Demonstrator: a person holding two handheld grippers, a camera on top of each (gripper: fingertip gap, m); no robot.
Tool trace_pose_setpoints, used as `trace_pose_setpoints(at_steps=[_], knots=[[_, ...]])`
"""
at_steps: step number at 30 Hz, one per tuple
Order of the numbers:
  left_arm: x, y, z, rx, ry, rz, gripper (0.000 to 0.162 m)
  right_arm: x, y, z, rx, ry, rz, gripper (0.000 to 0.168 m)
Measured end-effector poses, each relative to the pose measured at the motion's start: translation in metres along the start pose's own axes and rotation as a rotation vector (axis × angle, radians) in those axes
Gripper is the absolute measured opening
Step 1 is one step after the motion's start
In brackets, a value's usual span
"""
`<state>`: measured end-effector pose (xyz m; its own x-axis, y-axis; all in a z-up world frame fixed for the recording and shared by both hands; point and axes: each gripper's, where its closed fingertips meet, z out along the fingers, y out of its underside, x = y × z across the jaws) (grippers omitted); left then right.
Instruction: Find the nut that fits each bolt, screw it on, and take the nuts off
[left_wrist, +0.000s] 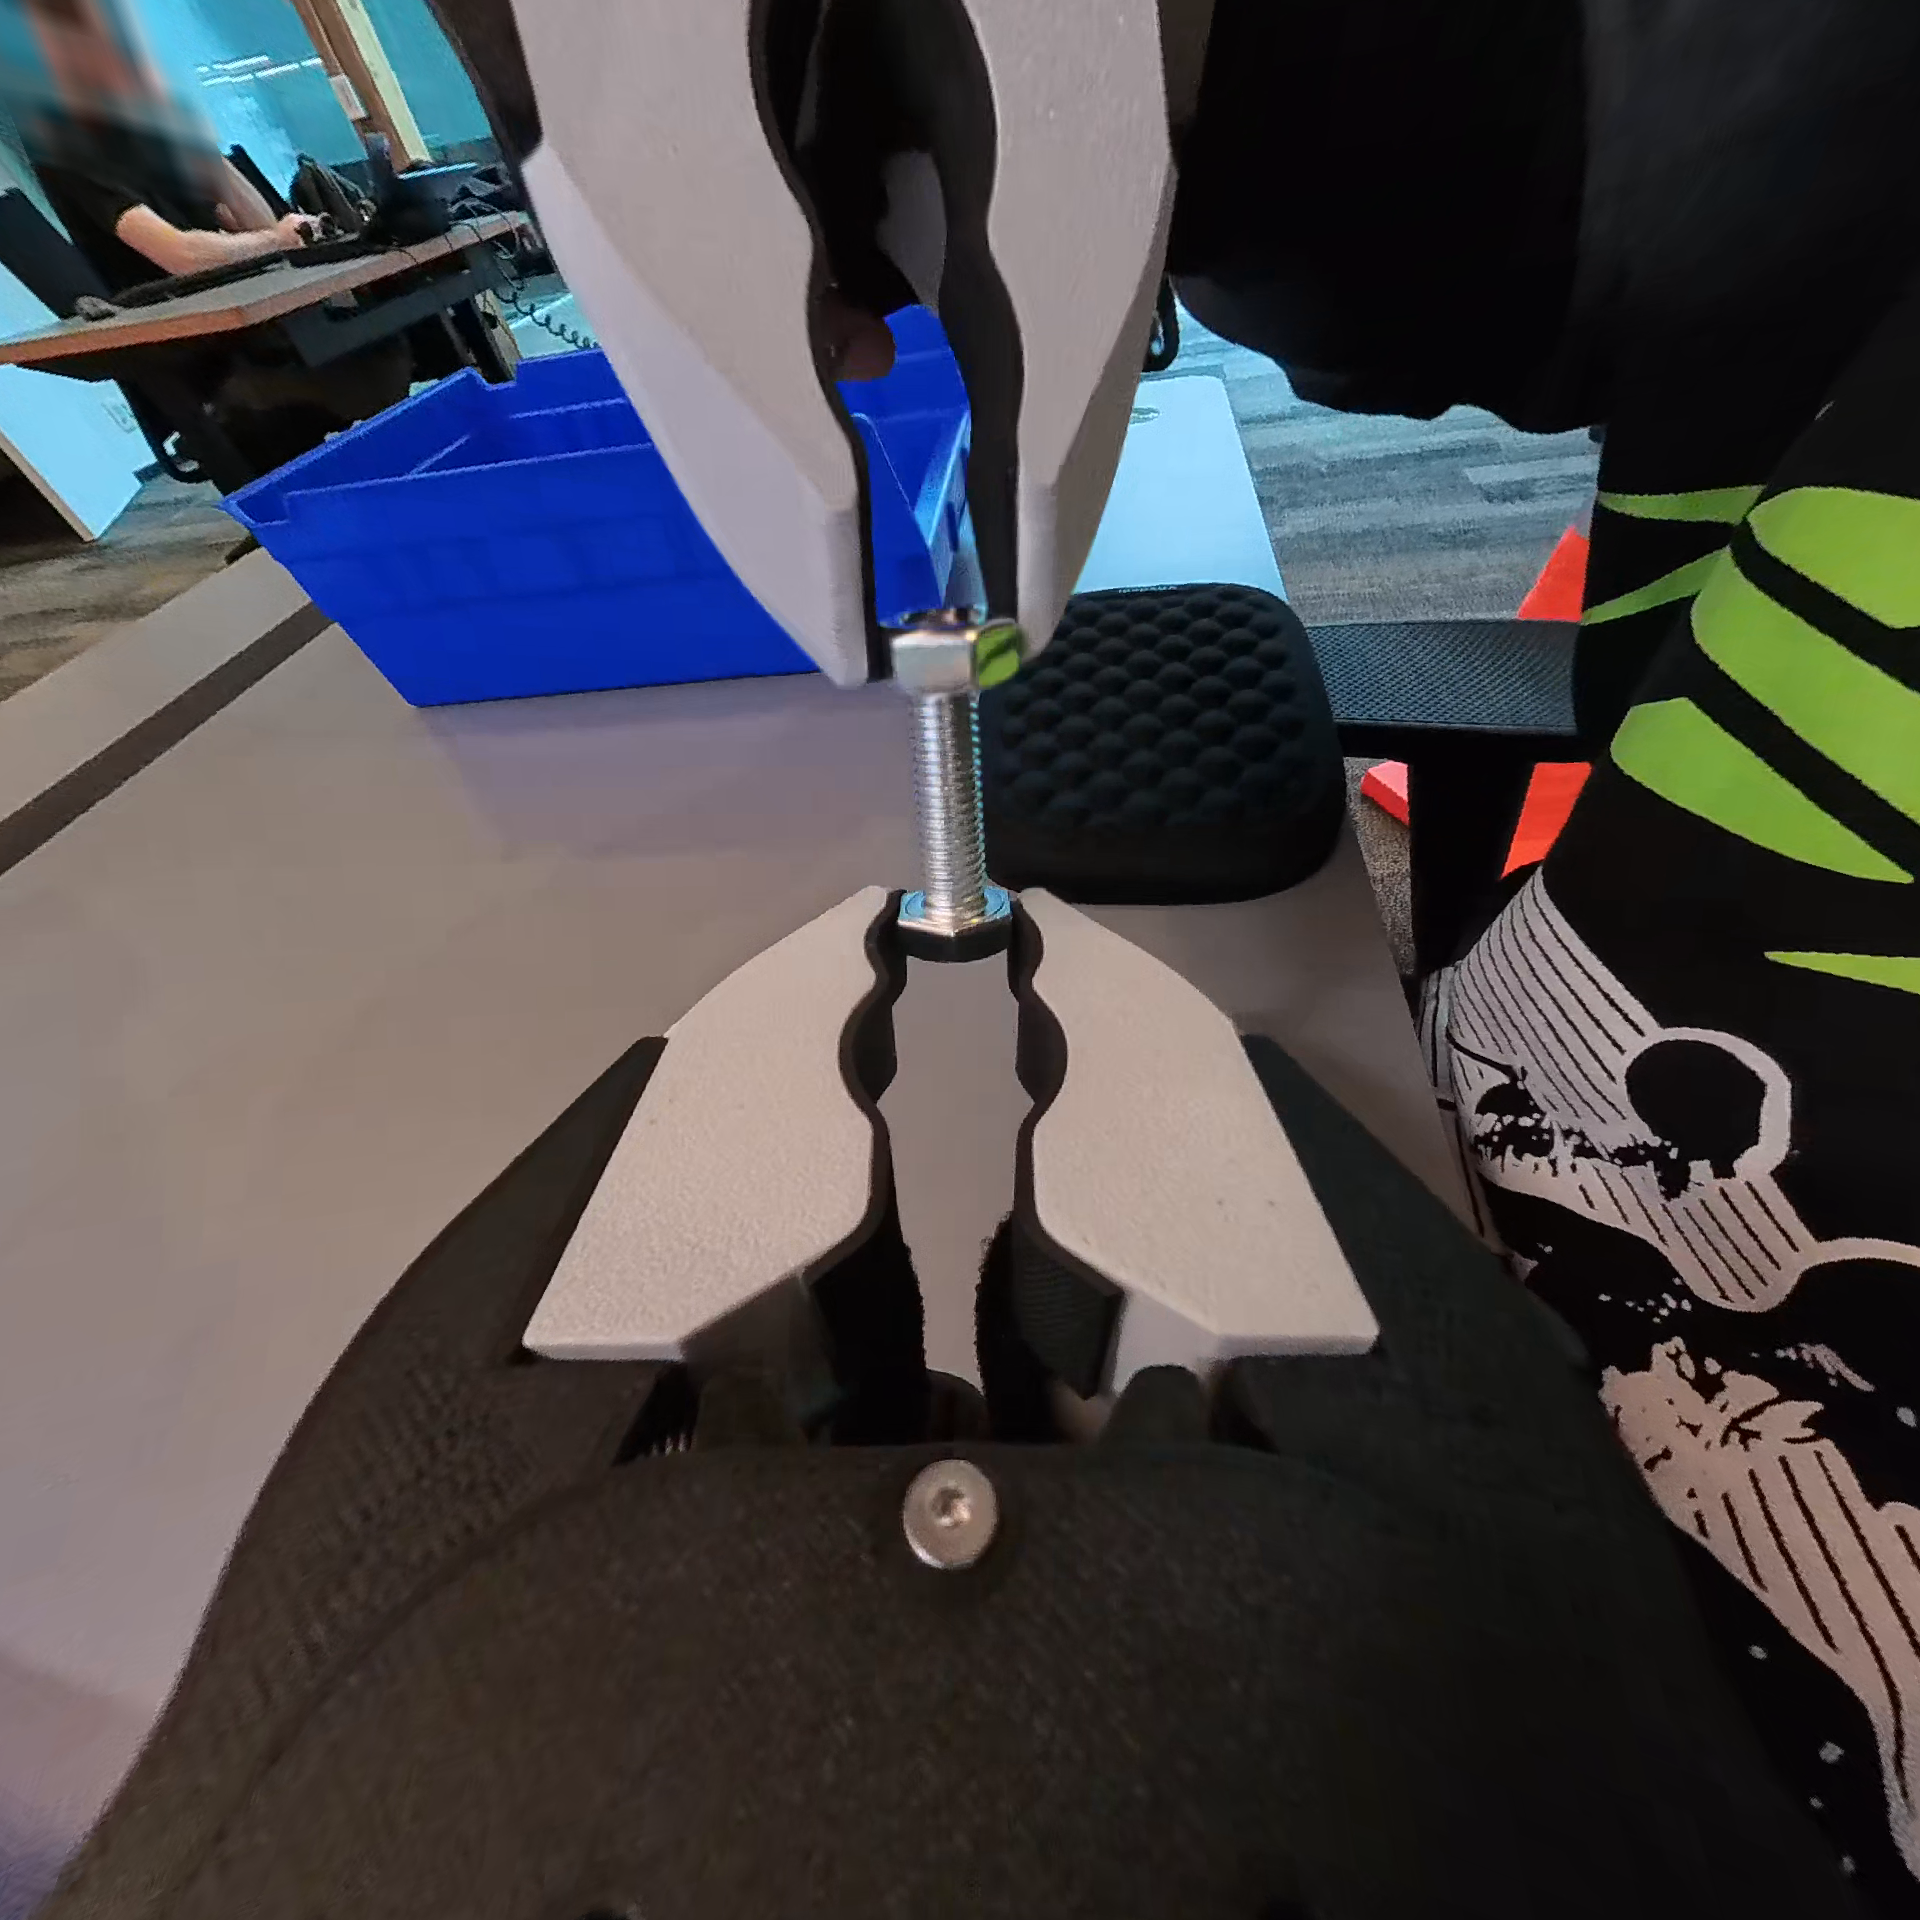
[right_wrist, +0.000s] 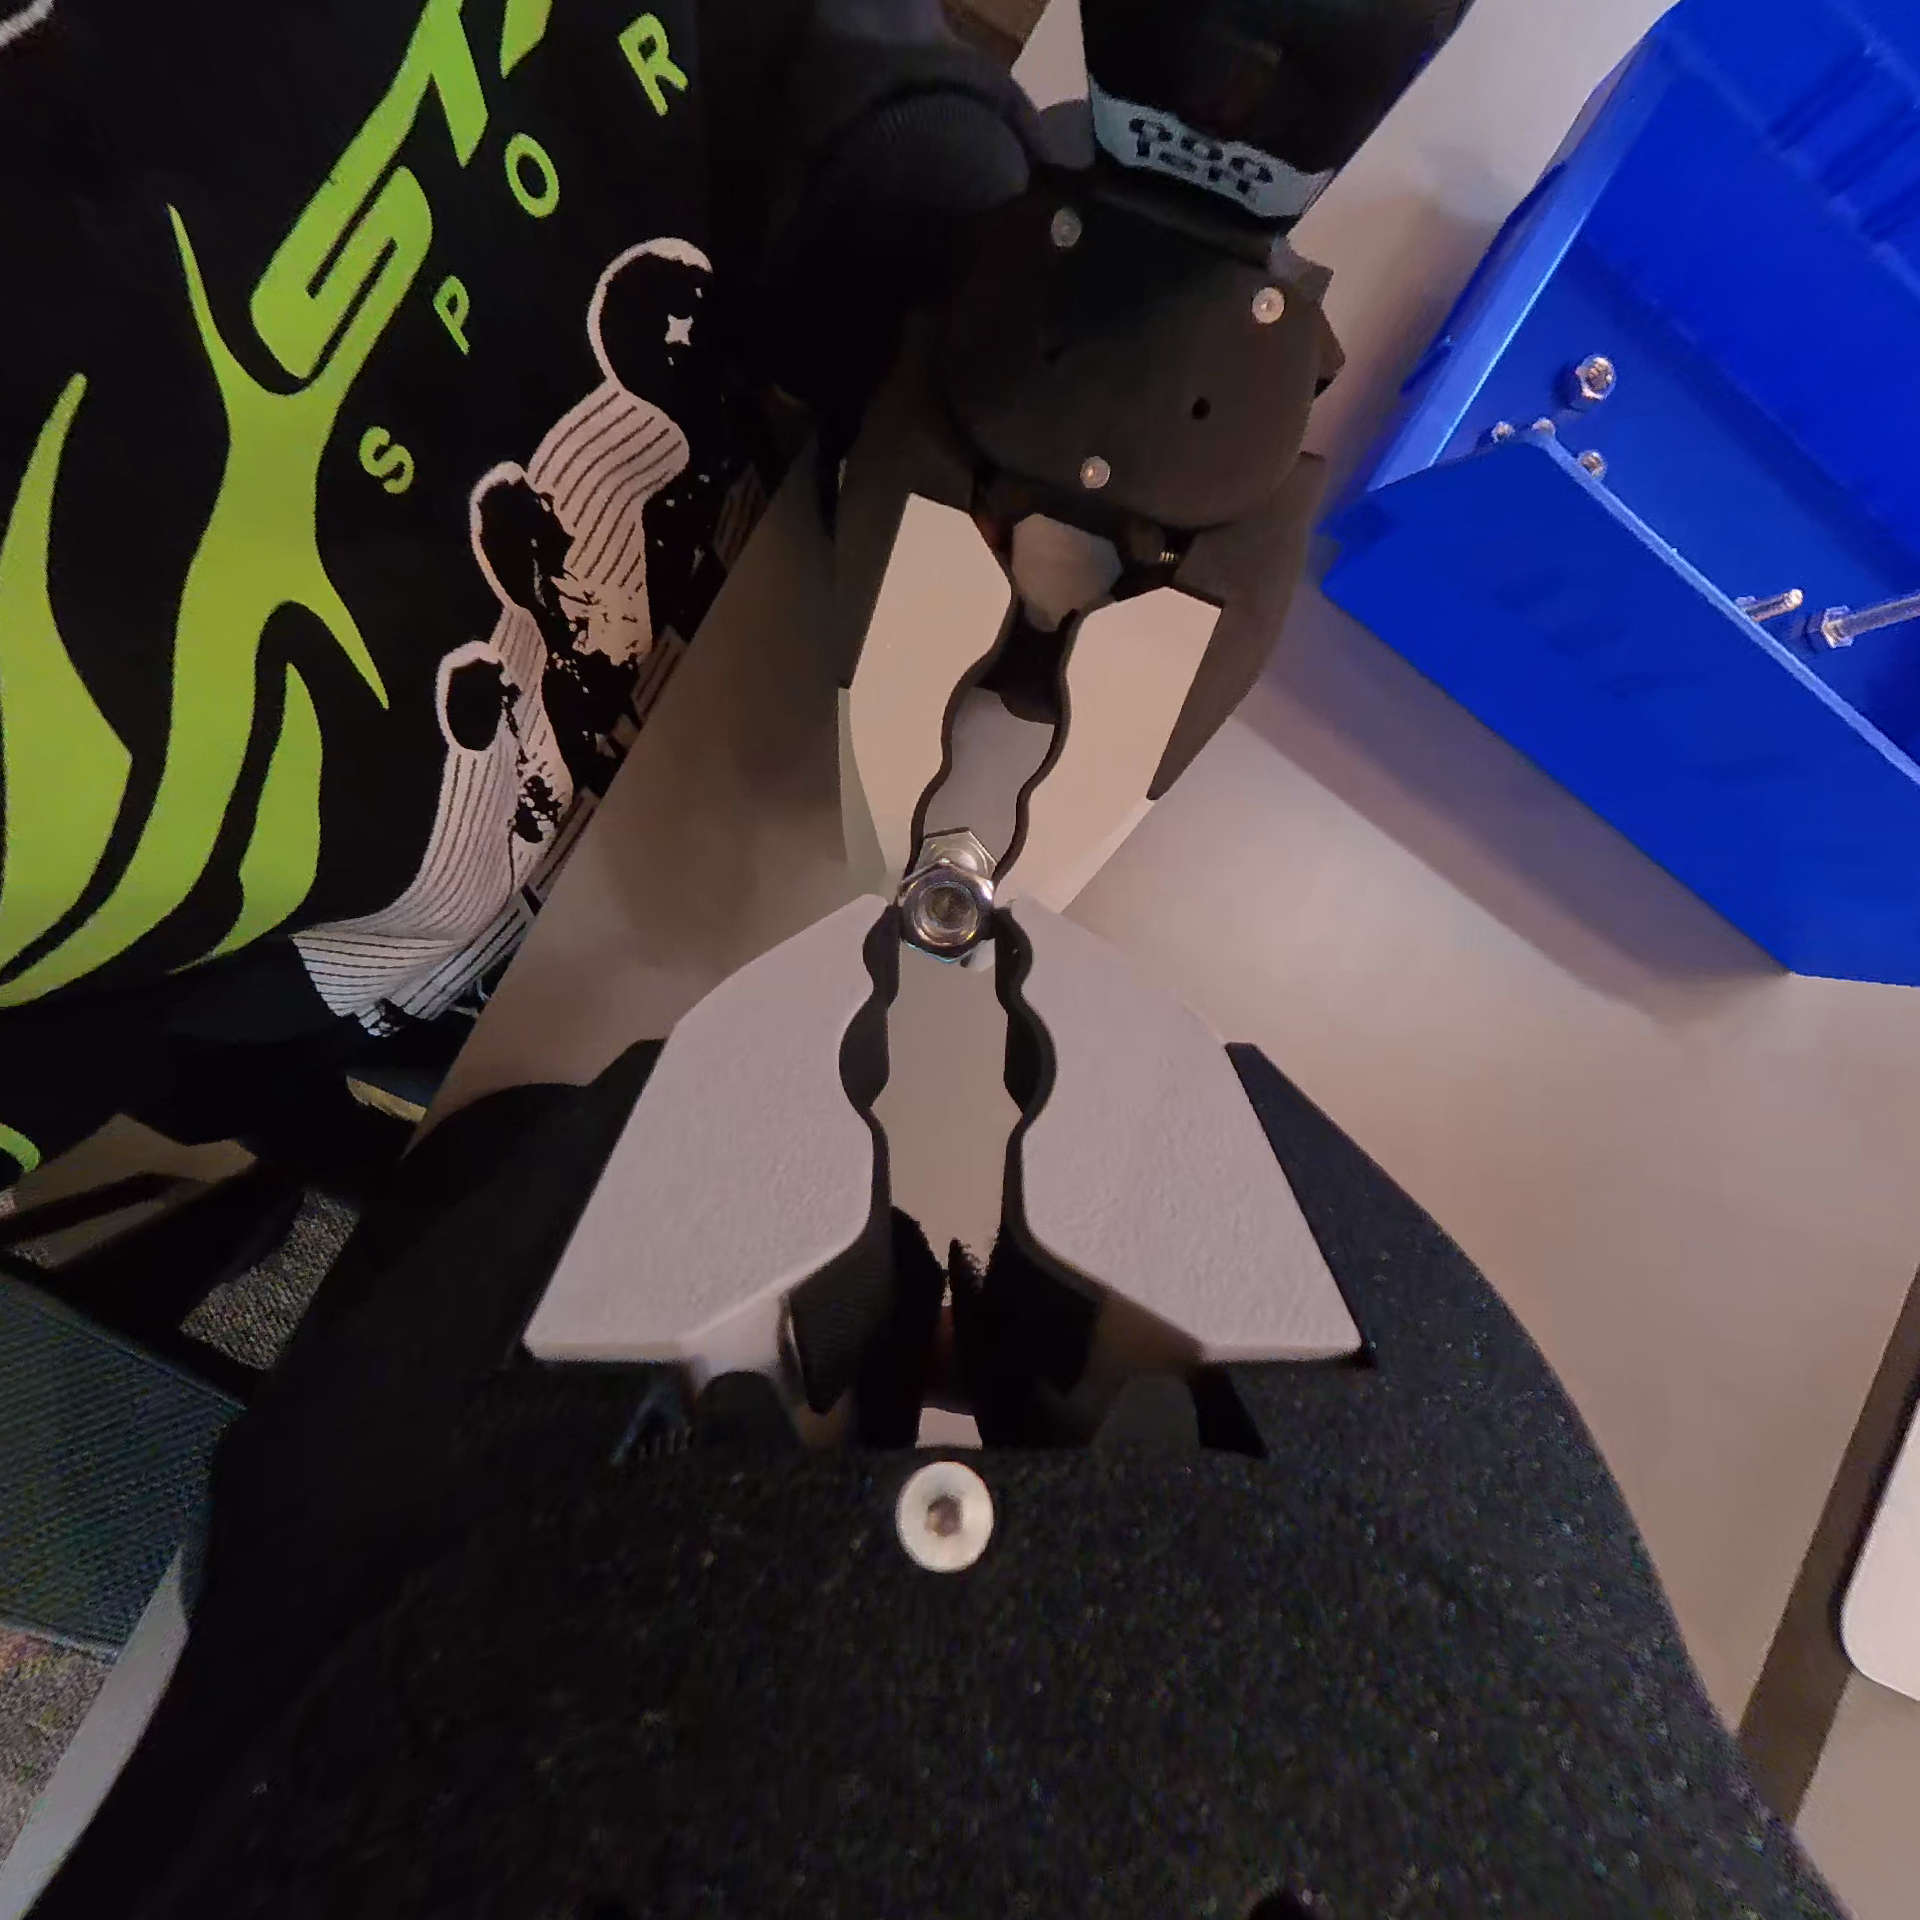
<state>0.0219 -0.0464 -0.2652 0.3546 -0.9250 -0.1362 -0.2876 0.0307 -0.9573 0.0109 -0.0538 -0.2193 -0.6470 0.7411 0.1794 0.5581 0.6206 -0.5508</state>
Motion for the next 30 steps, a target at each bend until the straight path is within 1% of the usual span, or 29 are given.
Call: trace_pose_setpoints(at_steps=[6,10,13,17,24,26,30], knots=[[-0.001,0.0,0.0,0.003,-0.001,-0.01,0.019,0.003,0.0,0.003,-0.027,0.007,-0.027,0.018],[-0.006,-0.003,-0.002,0.022,-0.031,-0.062,0.019,0.011,0.0,0.0,-0.048,0.03,0.018,0.018],[-0.015,-0.002,-0.001,0.01,-0.087,-0.112,0.019,0.019,0.004,0.0,-0.107,0.042,0.085,0.018],[-0.025,0.002,0.0,-0.02,-0.176,-0.126,0.019,0.027,0.009,0.001,-0.166,0.018,0.191,0.018],[-0.04,-0.008,-0.008,0.067,-0.335,-0.163,0.019,0.041,0.0,-0.005,-0.153,0.004,0.345,0.018],[-0.042,-0.009,-0.01,0.071,-0.391,-0.137,0.019,0.042,-0.003,-0.005,-0.162,-0.003,0.337,0.018],[-0.04,-0.012,-0.009,0.098,-0.371,-0.15,0.019,0.041,-0.005,-0.007,-0.209,-0.019,0.214,0.018]])
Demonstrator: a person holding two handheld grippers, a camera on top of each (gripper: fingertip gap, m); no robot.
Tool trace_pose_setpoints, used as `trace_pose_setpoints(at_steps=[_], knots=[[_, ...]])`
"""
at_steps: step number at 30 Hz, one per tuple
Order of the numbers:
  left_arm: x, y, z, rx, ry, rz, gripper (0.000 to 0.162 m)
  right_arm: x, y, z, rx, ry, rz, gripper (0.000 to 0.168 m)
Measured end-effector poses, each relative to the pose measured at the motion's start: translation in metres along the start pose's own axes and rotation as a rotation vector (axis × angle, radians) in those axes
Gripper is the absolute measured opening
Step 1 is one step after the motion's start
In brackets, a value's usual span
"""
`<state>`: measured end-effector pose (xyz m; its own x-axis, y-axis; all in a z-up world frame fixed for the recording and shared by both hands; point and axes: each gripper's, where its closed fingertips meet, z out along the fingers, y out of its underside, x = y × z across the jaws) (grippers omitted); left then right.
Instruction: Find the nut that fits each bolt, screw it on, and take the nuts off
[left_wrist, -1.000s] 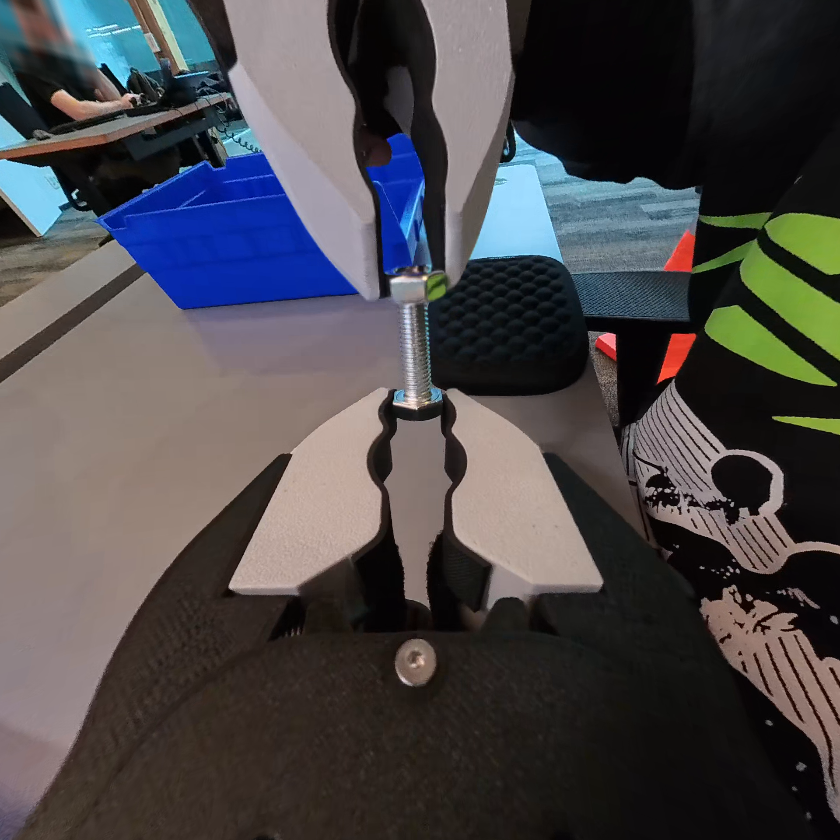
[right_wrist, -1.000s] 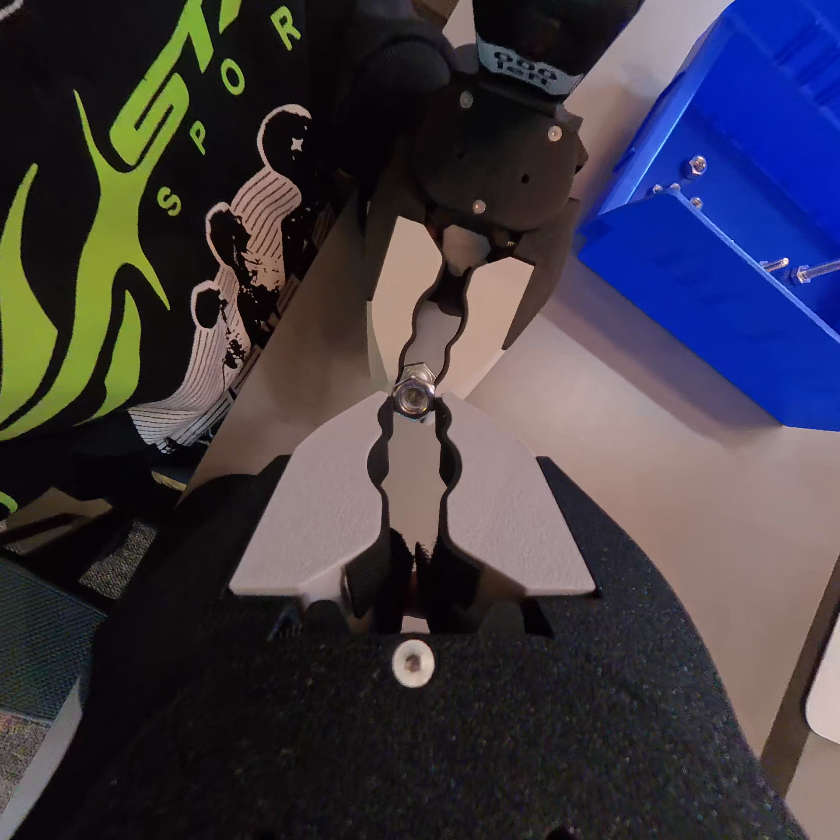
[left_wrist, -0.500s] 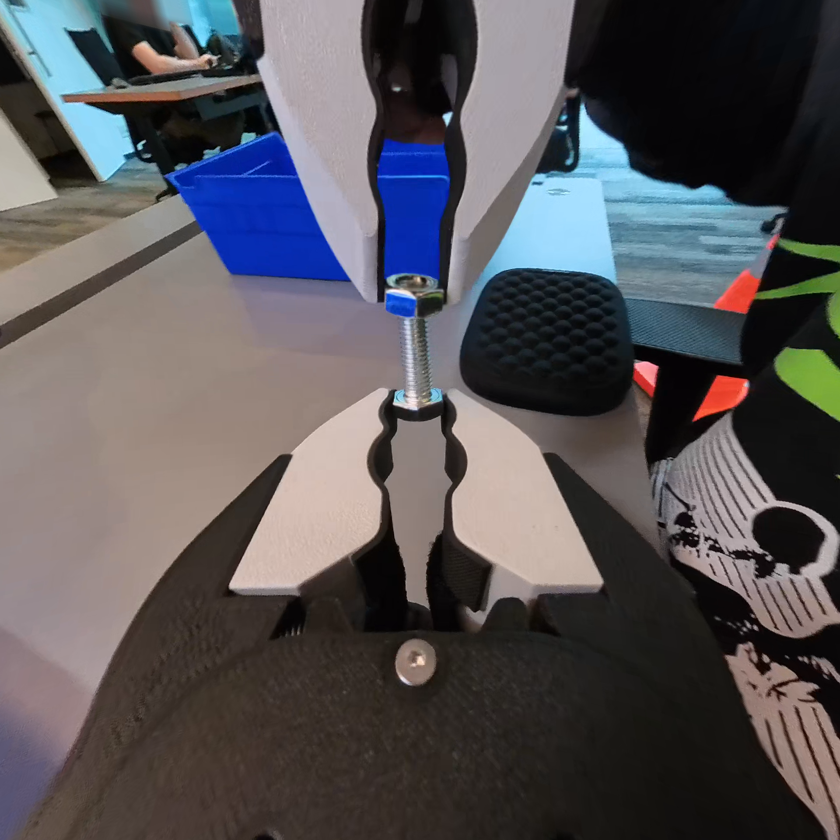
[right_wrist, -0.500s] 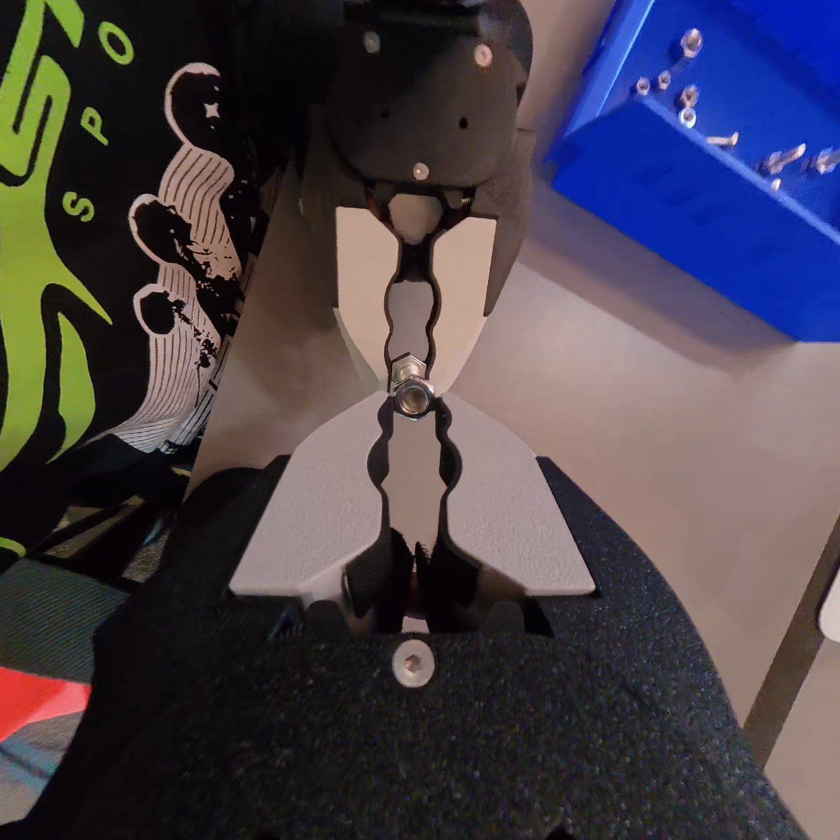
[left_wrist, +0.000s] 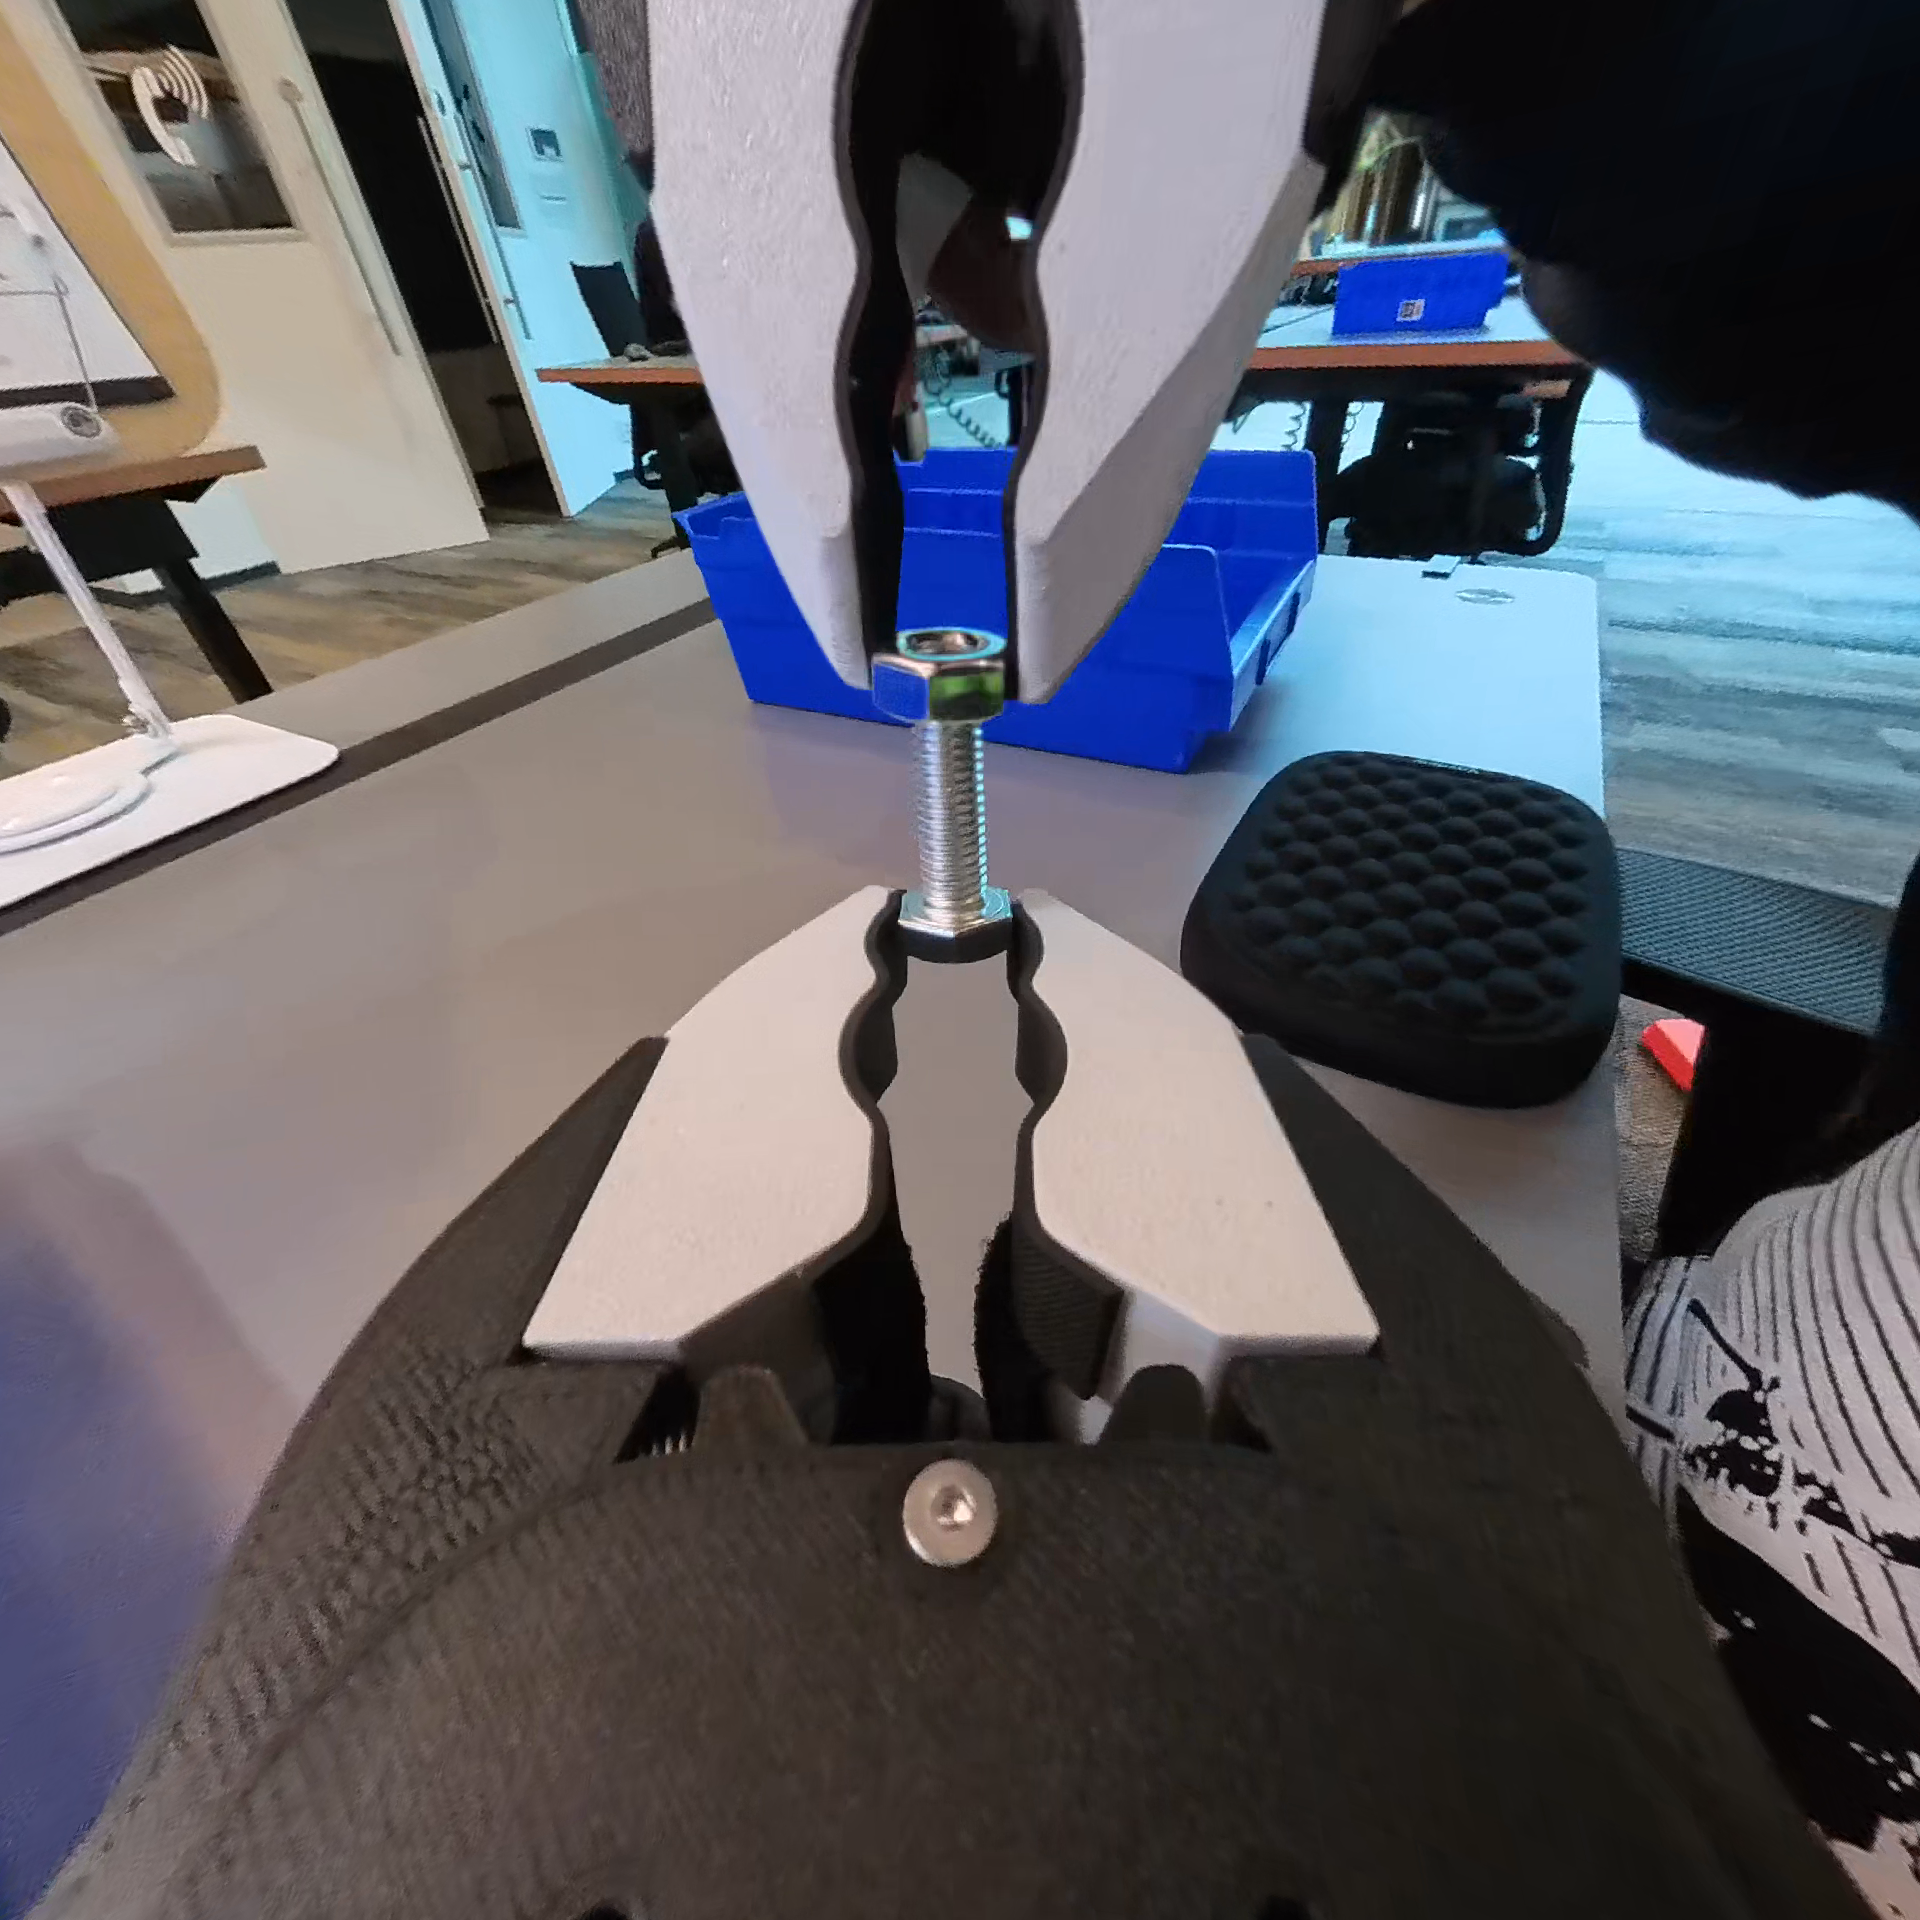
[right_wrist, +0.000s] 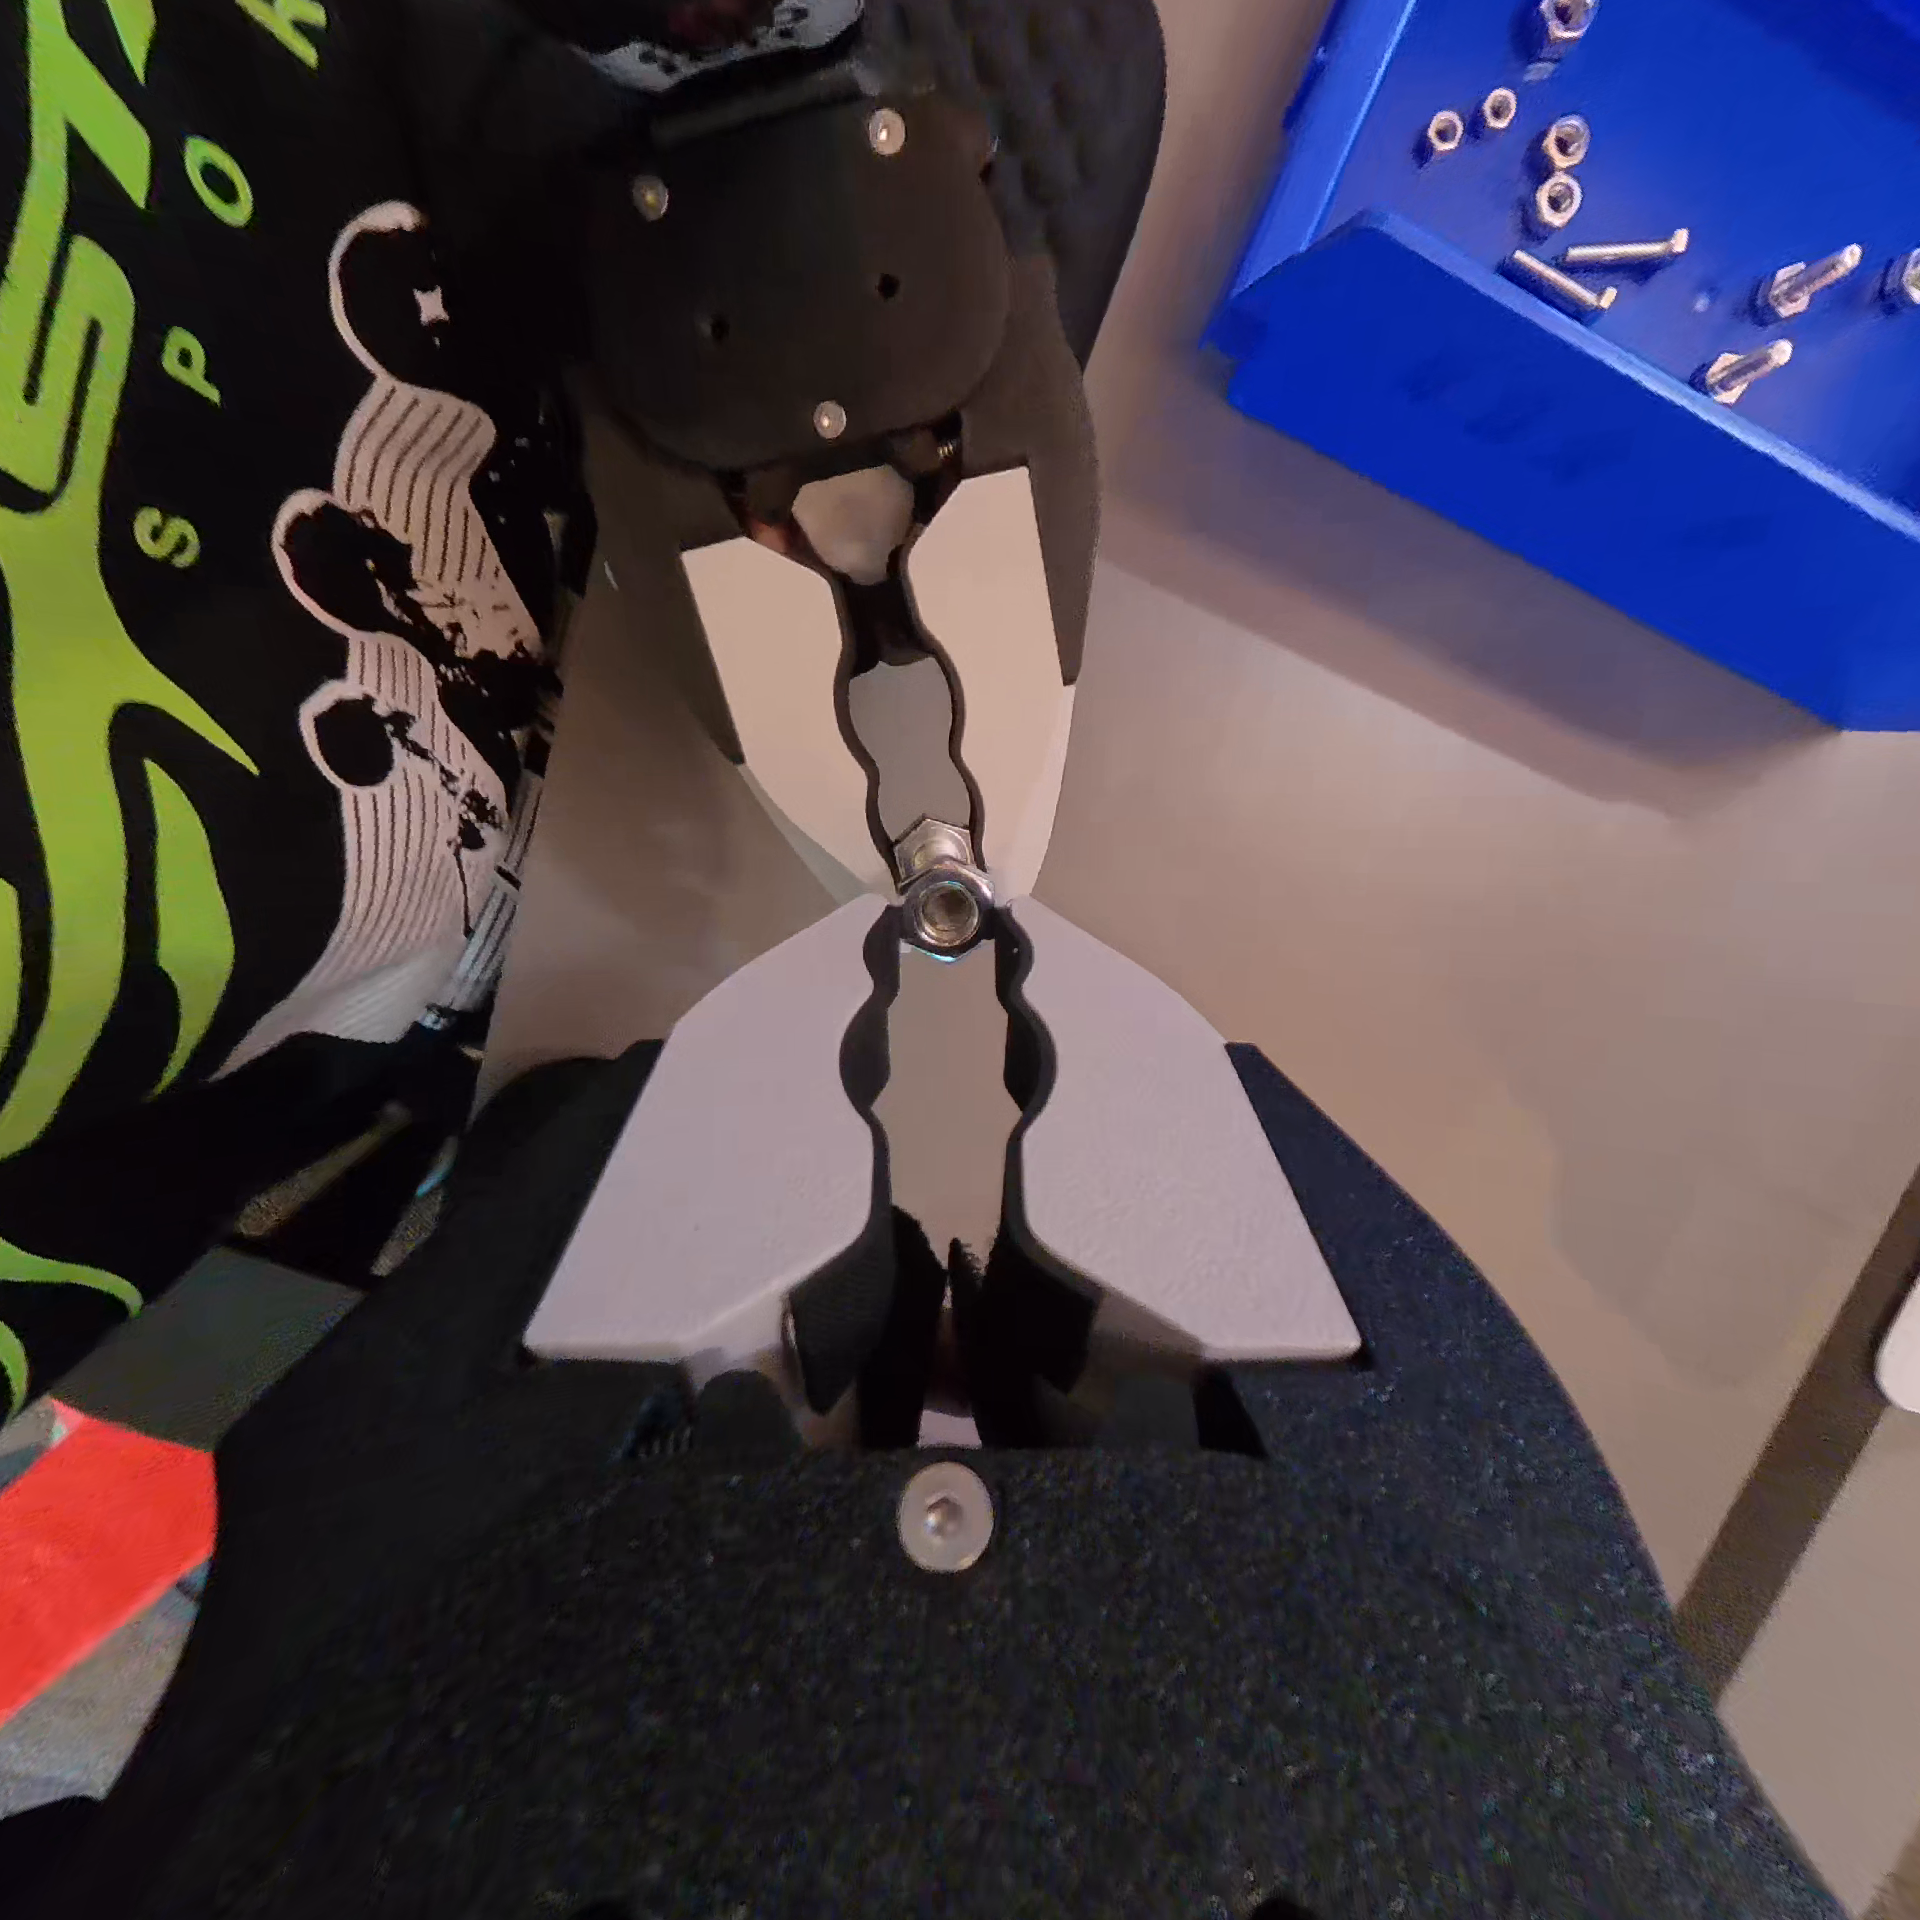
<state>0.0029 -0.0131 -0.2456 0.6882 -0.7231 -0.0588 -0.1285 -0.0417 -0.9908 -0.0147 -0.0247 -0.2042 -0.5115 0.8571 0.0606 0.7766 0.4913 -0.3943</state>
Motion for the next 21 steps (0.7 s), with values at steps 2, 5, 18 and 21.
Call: trace_pose_setpoints(at_steps=[2,5,18,21], knots=[[0.0,0.0,0.0,-0.002,-0.009,0.012,0.019,-0.001,-0.001,0.0,-0.023,-0.011,-0.036,0.018],[-0.001,-0.002,-0.001,0.016,-0.032,0.023,0.019,0.0,-0.003,-0.001,-0.029,-0.029,-0.079,0.018],[-0.022,0.0,-0.003,0.002,-0.221,-0.008,0.019,0.016,-0.006,0.003,-0.067,0.076,0.218,0.018],[-0.021,0.001,-0.002,-0.001,-0.212,-0.004,0.019,0.015,-0.006,0.002,-0.074,0.078,0.209,0.018]])
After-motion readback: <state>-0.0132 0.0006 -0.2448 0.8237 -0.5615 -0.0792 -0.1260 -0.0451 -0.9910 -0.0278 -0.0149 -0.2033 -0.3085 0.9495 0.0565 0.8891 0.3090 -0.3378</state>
